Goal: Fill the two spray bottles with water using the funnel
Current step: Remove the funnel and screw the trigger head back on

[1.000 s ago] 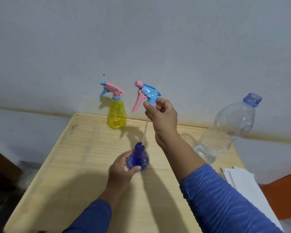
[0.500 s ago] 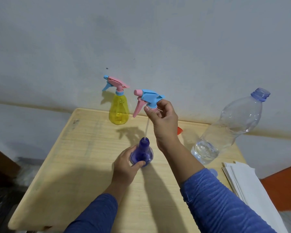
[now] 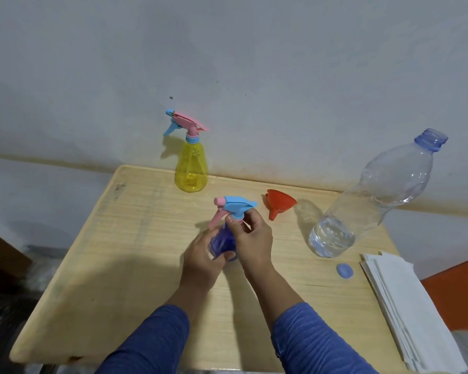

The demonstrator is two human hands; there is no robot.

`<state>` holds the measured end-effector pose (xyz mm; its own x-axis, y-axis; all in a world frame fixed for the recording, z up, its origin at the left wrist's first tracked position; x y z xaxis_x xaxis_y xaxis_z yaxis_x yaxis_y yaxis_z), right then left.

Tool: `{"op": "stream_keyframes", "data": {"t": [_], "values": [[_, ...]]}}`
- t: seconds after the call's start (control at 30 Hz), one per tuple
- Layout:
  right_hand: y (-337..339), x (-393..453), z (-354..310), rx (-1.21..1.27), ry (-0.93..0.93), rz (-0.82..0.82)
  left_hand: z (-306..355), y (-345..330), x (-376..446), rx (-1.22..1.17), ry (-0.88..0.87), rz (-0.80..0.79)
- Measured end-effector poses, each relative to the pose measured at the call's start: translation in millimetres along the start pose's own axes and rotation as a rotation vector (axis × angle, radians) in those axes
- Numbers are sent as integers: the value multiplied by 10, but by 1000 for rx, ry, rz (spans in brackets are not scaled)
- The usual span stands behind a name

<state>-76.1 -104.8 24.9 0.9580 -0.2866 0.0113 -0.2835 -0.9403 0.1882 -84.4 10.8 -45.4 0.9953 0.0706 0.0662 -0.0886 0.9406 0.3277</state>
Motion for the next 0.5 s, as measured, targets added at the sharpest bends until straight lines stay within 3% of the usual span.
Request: {"op": "stream_keyframes", "data": {"t": [0.3,0.5], "values": [[-55,-20,34,31,20,36,0,-7,-6,32,-41,17],[-70,-22,95,-20,82,-43,-4,5,-14,3,-24,26]]}}
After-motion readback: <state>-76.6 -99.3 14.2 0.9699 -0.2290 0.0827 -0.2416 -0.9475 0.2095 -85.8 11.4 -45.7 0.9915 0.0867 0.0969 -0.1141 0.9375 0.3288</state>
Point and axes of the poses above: each hand's wrist, its own x-axis towards the middle knuckle, its own y-axis out of the back of the hand, z = x × y, the point moved 5 cm from there along x, towards the middle knuckle, and after that the axes turned 1 degree about -x, right-handed, at the moved point
